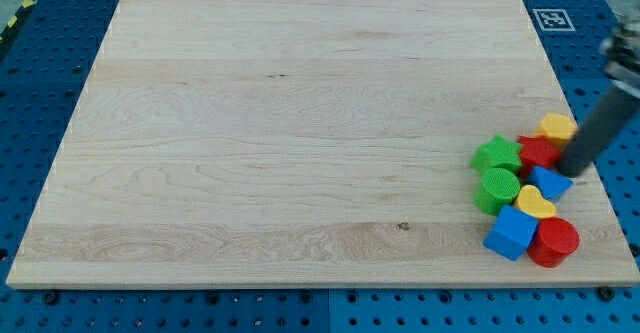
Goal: Move both stars towards the left
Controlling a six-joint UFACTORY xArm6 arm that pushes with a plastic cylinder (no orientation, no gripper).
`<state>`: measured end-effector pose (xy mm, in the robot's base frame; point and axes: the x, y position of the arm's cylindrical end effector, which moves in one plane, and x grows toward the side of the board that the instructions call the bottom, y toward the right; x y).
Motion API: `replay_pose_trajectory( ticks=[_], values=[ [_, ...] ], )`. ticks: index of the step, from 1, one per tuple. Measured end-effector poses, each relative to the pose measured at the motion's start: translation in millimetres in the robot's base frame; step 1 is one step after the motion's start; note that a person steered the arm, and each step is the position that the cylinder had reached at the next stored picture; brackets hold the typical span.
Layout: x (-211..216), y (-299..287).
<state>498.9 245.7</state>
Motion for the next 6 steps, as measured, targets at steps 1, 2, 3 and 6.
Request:
replay_pose_trajectory(
  ticks=[1, 2, 3, 6],
  values=[
    [-15.9, -47.4],
    [-15.9, -68.8],
    [-13.3, -113.6],
    [-0.8, -24.2]
  ],
)
